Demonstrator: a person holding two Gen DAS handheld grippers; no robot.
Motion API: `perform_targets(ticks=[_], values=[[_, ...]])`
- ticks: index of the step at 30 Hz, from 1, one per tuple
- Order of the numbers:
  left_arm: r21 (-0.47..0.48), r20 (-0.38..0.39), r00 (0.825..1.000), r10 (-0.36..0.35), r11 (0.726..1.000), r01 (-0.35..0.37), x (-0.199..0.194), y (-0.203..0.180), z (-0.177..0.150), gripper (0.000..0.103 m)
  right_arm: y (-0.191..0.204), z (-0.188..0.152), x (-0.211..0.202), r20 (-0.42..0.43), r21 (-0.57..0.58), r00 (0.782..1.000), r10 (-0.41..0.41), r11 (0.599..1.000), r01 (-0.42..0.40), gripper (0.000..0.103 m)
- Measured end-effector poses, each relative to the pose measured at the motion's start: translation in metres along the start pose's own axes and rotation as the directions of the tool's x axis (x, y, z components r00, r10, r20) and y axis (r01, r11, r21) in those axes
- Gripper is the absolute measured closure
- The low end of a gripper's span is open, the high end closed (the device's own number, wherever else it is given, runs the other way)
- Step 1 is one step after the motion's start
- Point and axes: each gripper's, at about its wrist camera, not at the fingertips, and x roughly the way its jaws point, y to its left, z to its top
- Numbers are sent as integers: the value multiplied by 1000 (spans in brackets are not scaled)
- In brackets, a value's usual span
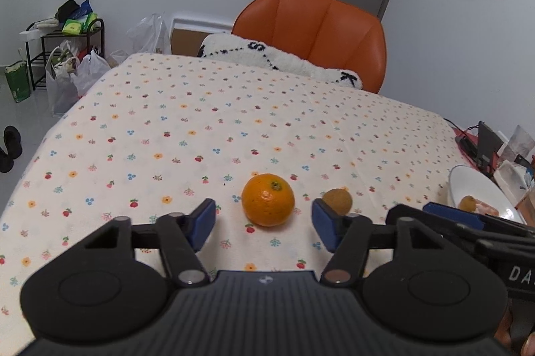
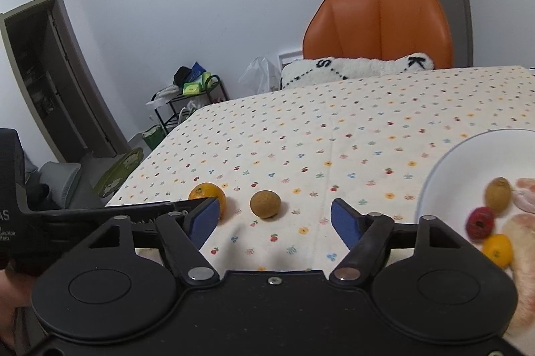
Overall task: Organize fruits
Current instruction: 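Grasp the orange with the left tool while the right tool grasps the kiwi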
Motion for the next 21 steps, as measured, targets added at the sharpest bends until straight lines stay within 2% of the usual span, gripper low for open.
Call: perform_targets(ticks=[3,4,5,19,21], values=[[-10,-18,1000,-8,1000,8,6,2,0,60,3,0,11,-17,-11,1000,5,1000,-6,33],[-12,-21,1000,-21,1000,21,8,3,0,69,3,0,13,-23,-11,1000,8,1000,-9,34],[-12,-20,999,-28,1000,28,9,2,1,71,3,-1,16,-27,-11,1000,11,1000,-11,35],[-31,15,1000,25,999,-24,1,18,11,72,19,5,48,-80,-62,996,32,997,-37,40],[-39,13,999,33,999,-32,-1,21,11,72,21,3,53,-96,-70,995,33,997,-40,45]])
